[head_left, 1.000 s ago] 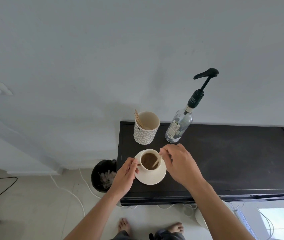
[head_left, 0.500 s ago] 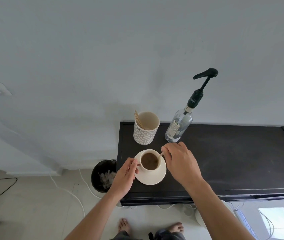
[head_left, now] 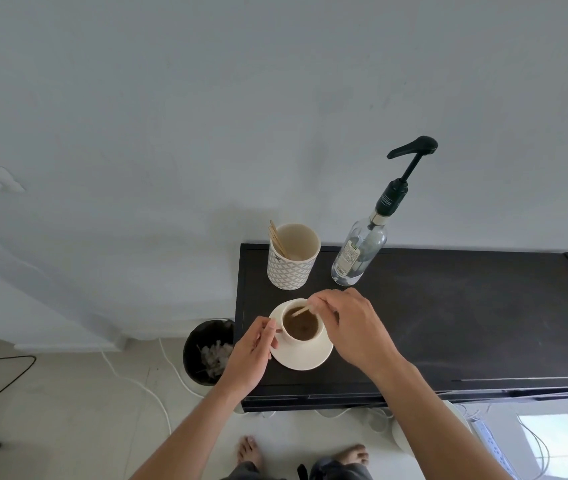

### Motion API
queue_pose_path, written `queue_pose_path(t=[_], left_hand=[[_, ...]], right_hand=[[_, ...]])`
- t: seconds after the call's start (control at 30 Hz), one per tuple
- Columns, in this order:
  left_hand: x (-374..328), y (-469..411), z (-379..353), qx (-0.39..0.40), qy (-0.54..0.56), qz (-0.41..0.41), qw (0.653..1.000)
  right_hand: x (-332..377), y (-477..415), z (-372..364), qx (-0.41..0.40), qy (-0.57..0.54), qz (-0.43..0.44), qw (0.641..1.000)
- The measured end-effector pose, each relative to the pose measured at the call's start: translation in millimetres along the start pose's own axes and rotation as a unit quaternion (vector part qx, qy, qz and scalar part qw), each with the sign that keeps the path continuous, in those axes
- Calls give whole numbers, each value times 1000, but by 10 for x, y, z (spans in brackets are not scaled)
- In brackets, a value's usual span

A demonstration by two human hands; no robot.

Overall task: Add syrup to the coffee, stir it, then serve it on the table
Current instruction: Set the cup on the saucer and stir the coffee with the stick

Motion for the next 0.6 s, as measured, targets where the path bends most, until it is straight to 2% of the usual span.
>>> queue_pose_path(t=[0.07,0.2,0.27,0.37,0.43,0.53,0.6], left_hand=[[3,3,3,0,2,-2,1000],[-5,3,-2,0,7,-2,1000],[-12,7,0,0,8,-2,1000],[-18,11,8,0,8,-4,1000],[-19,11,7,0,6,-6,1000],[-26,16,8,-3,8,-6,1000],[-26,18,6,-4,4,-8,1000]], right_hand=[[25,19,-14,25,5,-5,1000],[-29,2,128,-54,138,-18,989],[-38,-7,116,-59,109,-12,992],[12,-5,9,2,0,7,1000],[53,6,11,22,12,8,1000],[36,-10,144,-46,109,-1,993],[18,-13,186,-74,132,-3,989]])
Point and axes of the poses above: each hand's wrist, its own y-axis away from the middle knuckle, its own z-axis out of the back of the hand, x = y × z, the point moved 7 cm from there along -y, towards the middle knuckle, and after that the axes turned 8 degrees about -y, right-handed, at the moved point
